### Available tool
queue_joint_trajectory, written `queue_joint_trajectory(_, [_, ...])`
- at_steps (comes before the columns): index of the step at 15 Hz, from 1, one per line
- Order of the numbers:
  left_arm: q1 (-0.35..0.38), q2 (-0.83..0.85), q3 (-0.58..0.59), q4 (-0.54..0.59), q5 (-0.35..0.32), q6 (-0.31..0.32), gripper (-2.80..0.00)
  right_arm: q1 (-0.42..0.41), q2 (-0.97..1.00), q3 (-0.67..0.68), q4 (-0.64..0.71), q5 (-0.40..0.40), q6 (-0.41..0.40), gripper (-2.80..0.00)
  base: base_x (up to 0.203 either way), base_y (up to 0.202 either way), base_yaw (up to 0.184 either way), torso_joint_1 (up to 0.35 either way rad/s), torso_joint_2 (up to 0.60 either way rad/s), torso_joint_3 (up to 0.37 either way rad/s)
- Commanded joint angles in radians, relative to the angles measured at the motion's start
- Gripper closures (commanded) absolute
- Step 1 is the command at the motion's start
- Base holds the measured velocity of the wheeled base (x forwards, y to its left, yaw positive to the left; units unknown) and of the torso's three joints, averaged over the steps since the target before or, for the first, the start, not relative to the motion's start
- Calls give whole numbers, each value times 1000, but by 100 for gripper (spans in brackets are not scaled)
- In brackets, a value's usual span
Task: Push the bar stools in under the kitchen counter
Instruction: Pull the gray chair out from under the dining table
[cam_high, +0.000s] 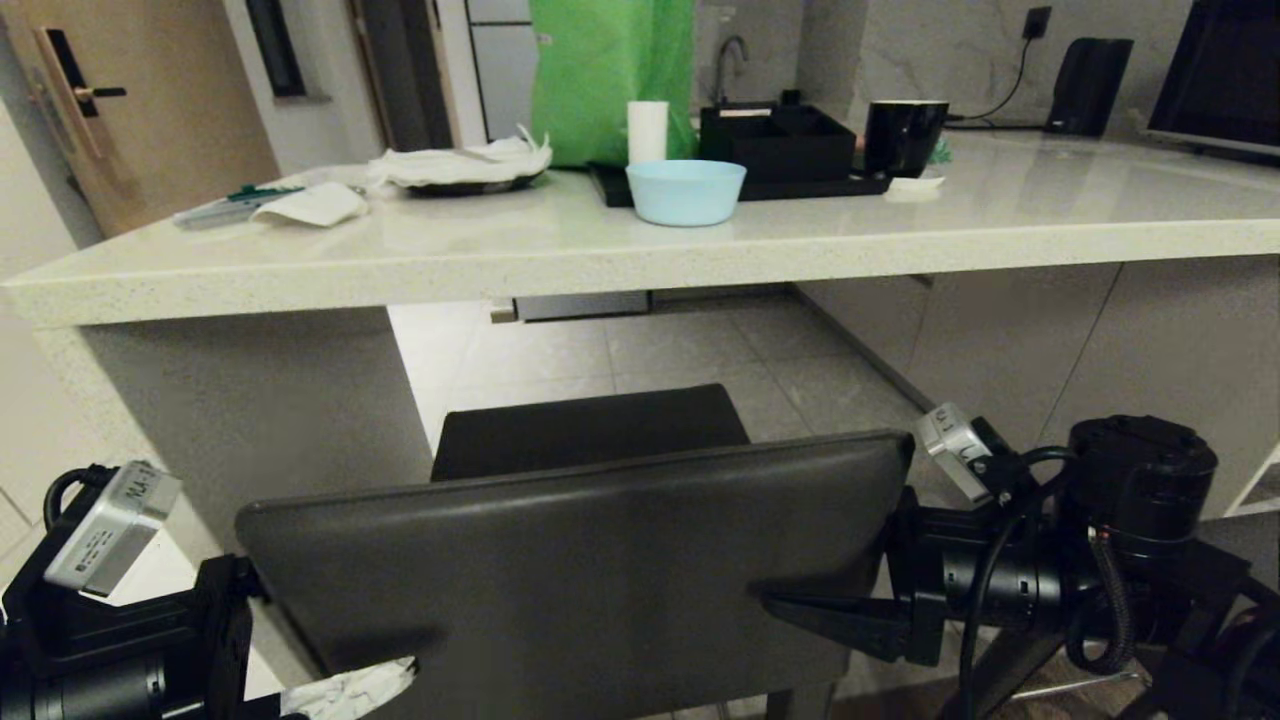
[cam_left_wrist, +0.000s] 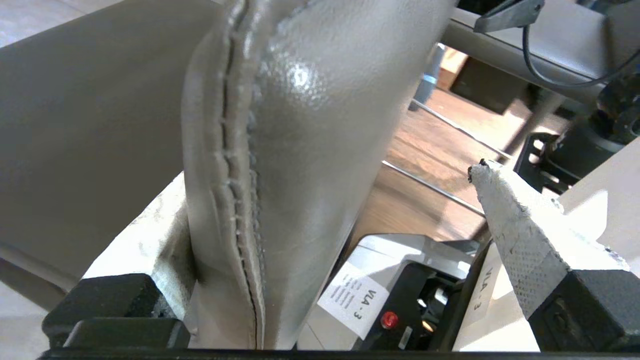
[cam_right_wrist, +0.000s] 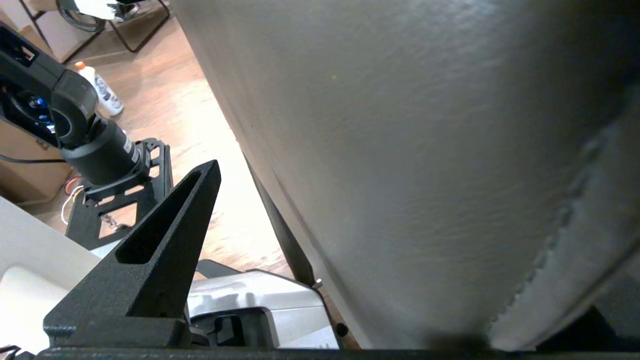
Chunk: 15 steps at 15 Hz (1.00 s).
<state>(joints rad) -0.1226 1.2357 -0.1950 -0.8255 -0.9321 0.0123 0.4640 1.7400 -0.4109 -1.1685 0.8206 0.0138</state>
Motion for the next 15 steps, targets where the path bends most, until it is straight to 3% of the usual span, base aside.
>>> queue_joint_trajectory(1, [-2, -27, 18, -6, -7, -1, -280, -1, 7, 1, -7, 5, 0, -280, -194, 0, 1, -4, -1, 3])
queue_joint_trajectory(15, [-2, -94, 28, -3, -4, -26, -280, -2, 4, 9, -8, 3, -2, -280, -194, 0, -2, 4, 1, 3])
